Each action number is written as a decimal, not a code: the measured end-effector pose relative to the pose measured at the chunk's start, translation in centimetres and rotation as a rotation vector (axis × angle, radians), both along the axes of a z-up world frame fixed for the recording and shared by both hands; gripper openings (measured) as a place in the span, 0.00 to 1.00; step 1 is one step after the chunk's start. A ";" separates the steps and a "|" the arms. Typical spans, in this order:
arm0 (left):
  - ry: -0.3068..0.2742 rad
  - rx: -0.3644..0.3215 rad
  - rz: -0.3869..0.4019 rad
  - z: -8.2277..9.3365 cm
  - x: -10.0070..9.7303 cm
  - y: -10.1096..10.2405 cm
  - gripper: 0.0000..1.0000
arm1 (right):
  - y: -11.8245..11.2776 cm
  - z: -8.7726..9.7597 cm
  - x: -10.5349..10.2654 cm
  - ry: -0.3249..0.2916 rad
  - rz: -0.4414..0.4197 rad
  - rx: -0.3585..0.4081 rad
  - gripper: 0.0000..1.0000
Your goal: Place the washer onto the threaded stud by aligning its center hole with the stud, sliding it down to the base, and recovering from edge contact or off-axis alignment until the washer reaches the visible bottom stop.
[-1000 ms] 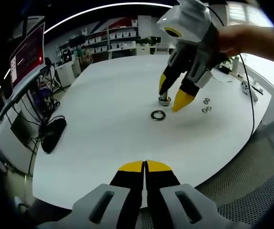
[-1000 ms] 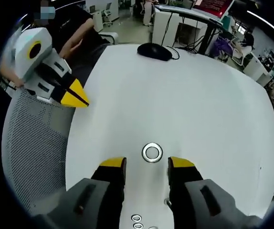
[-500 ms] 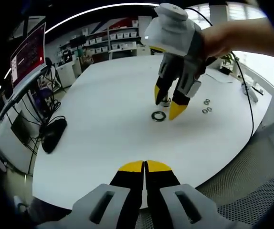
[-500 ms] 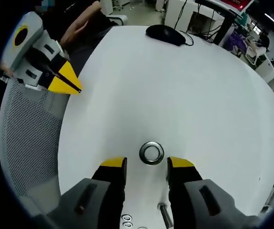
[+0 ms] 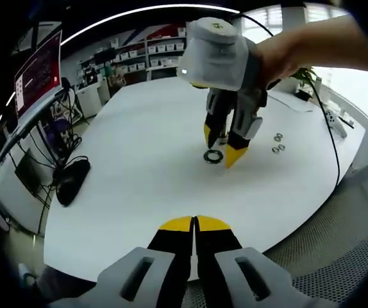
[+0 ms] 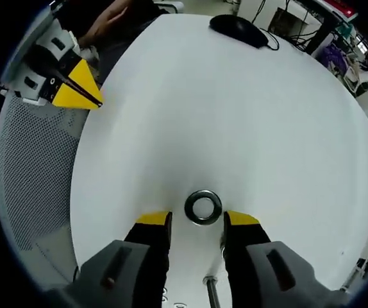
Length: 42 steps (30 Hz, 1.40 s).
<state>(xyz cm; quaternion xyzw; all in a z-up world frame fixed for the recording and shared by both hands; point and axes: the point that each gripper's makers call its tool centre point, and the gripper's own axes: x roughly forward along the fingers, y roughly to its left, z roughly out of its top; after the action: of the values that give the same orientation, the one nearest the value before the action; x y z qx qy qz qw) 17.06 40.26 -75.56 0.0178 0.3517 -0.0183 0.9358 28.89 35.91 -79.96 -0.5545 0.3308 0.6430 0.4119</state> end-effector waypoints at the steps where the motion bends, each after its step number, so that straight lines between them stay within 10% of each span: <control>1: -0.001 -0.001 0.000 0.0 0.0 0.0 0.00 | 0.0 0.0 -0.1 0.001 -0.002 -0.001 0.34; 42: 0.003 0.002 -0.007 0.0 0.0 -0.1 0.00 | -0.1 -0.3 -0.5 0.036 0.020 0.019 0.23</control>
<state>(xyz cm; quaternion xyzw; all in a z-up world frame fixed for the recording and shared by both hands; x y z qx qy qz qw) 17.04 40.16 -75.61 0.0199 0.3528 -0.0214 0.9352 28.34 35.85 -80.22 -0.5420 0.3264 0.6602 0.4048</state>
